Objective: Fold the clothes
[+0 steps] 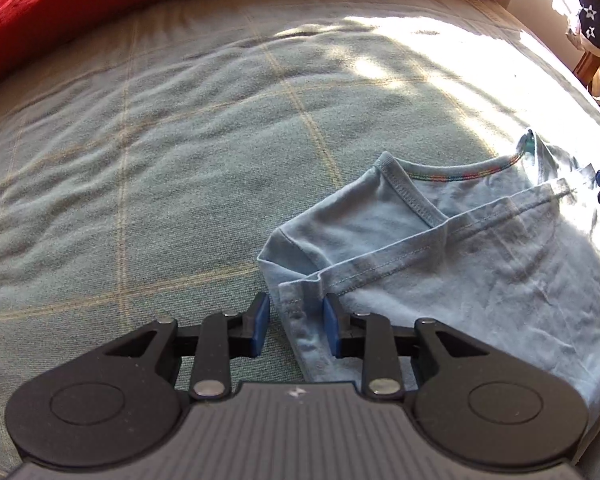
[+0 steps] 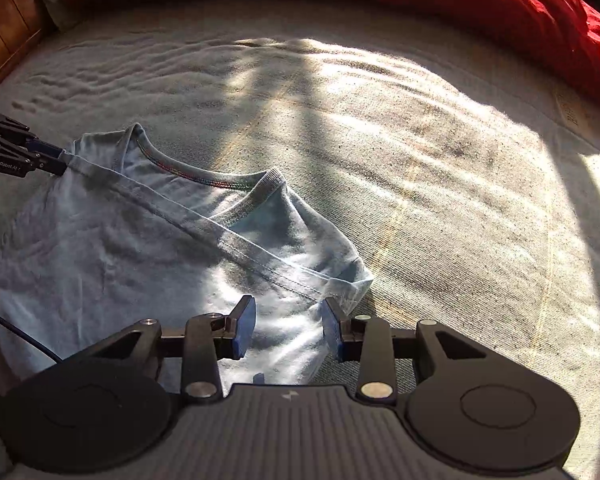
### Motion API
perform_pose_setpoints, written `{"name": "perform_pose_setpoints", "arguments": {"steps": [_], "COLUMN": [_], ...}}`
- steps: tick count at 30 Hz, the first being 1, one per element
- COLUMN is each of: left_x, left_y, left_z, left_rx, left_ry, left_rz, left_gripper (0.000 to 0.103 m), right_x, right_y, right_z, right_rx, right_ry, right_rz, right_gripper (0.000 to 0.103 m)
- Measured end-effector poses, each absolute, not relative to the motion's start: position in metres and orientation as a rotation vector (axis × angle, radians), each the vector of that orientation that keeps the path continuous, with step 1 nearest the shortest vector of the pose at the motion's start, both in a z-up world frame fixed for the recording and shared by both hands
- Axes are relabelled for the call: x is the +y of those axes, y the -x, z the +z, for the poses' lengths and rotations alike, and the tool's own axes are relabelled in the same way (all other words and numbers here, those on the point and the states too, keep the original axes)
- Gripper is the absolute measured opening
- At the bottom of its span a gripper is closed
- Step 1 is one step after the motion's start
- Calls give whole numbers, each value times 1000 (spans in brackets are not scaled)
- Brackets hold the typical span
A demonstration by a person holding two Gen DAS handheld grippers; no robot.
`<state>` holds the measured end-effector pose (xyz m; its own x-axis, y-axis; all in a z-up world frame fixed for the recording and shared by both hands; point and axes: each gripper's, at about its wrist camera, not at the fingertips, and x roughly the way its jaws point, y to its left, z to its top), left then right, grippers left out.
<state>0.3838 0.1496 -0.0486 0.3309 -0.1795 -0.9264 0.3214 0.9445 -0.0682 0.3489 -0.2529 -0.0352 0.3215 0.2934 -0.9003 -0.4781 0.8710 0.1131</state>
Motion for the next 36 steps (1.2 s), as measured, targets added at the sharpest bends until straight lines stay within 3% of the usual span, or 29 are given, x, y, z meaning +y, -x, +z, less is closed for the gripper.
{"name": "perform_pose_setpoints", "arguments": {"steps": [12, 14, 16, 19, 36], "left_x": [155, 155, 154, 150, 145], "left_y": [-387, -386, -385, -383, -392], "left_z": [-47, -47, -47, -42, -24], "left_rx": [1192, 1193, 1190, 1168, 1096], "left_ry": [-84, -89, -99, -129, -184], "left_rz": [-352, -360, -369, -386, -356], "left_gripper": [25, 24, 15, 7, 7], "right_x": [-275, -275, -275, -271, -270], "right_y": [-358, -358, -359, -358, -363], "right_z": [-42, -44, -45, -45, -32], "right_rx": [1160, 1169, 1174, 1173, 1111], "right_ry": [49, 31, 25, 41, 78], "right_rz": [400, 414, 425, 434, 421], "right_gripper": [40, 30, 10, 2, 1]}}
